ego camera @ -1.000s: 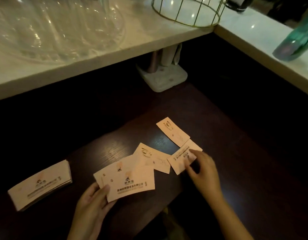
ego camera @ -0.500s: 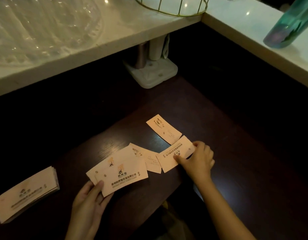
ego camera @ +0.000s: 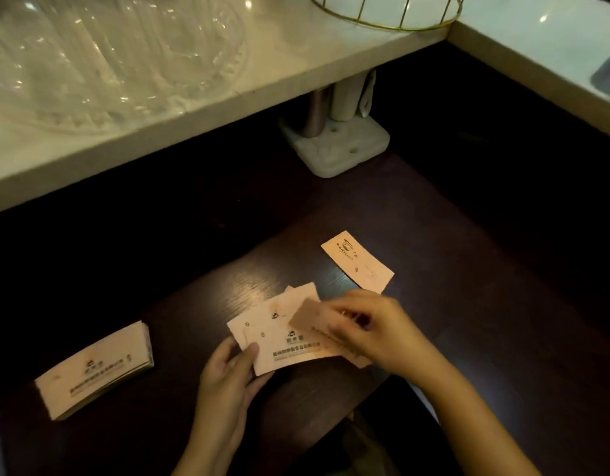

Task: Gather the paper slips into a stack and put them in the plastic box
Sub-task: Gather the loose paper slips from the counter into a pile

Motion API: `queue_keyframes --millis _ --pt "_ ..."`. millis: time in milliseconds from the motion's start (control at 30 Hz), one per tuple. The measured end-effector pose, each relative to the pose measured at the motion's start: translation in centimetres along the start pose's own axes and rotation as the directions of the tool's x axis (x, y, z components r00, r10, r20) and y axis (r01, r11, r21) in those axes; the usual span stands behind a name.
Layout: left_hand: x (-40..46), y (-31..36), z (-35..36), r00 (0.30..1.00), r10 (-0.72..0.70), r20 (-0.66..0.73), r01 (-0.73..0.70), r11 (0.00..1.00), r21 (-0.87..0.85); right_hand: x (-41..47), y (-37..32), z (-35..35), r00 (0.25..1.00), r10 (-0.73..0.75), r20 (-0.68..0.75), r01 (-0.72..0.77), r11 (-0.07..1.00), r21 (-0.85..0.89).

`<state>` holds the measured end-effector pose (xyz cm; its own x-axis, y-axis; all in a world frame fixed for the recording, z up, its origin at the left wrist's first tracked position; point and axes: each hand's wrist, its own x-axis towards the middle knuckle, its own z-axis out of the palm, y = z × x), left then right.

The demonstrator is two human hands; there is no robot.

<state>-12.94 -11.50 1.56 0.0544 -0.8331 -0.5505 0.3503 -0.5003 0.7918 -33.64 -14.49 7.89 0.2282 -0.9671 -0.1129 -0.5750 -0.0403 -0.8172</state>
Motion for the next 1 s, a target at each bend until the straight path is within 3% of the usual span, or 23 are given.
queue_keyframes --millis 100,233,333,367,400,433,500,667,767,833,867,1000 --pt "-0.3 0.1 0.1 0.999 0.020 0.044 -0.021 1.000 0.005 1.6 -0.3 1.7 0.990 -0.092 0.105 0.109 0.980 -0.167" --pt "-0.5 0.3 0.1 0.998 0.064 0.022 -0.065 0.997 0.047 2.6 -0.5 3.9 0.982 -0.128 0.141 0.156 0.966 -0.208" --pt "-0.3 0.5 -0.4 0.997 0.069 -0.040 -0.068 0.997 0.032 2.5 0.4 5.5 0.987 -0.158 -0.041 0.127 0.901 -0.414" --pt "-0.3 0.7 -0.6 0.997 0.069 -0.046 -0.069 0.997 0.019 2.2 0.8 5.6 0.987 -0.092 -0.132 0.038 0.931 -0.364" --pt "-0.3 0.9 -1.0 0.997 0.068 -0.048 -0.067 0.998 0.008 1.8 0.9 5.6 0.982 0.032 -0.187 -0.070 0.978 -0.198" --pt "-0.3 1.0 -1.3 0.997 0.064 -0.043 -0.064 0.998 0.000 1.6 1.1 5.6 0.969 0.179 -0.171 -0.174 0.984 0.043" --pt "-0.3 1.3 -2.0 0.999 0.044 0.003 -0.044 0.999 0.010 1.2 1.6 5.9 0.943 0.330 -0.036 -0.286 0.863 0.416" --pt "-0.1 1.4 -3.6 0.991 -0.064 0.114 0.045 0.986 0.163 1.2 1.7 7.2 0.936 0.345 -0.071 -0.265 0.824 0.501" --pt "0.0 1.8 -4.6 0.994 -0.061 0.089 0.043 0.982 0.185 1.7 2.0 6.3 0.942 0.288 -0.171 -0.232 0.929 0.288" --pt "0.2 2.1 -5.5 0.999 -0.037 0.036 0.031 0.988 0.152 1.7 3.2 4.9 0.936 0.211 -0.280 -0.209 0.977 0.039" --pt "0.3 2.3 -5.9 1.000 -0.023 0.008 0.021 0.990 0.140 1.6 3.7 4.2 0.949 0.165 -0.268 -0.197 0.976 -0.094" --pt "0.6 2.5 -7.4 0.996 0.037 -0.087 -0.028 0.995 0.099 0.5 5.3 3.7 0.995 0.076 0.069 -0.028 0.847 -0.531"
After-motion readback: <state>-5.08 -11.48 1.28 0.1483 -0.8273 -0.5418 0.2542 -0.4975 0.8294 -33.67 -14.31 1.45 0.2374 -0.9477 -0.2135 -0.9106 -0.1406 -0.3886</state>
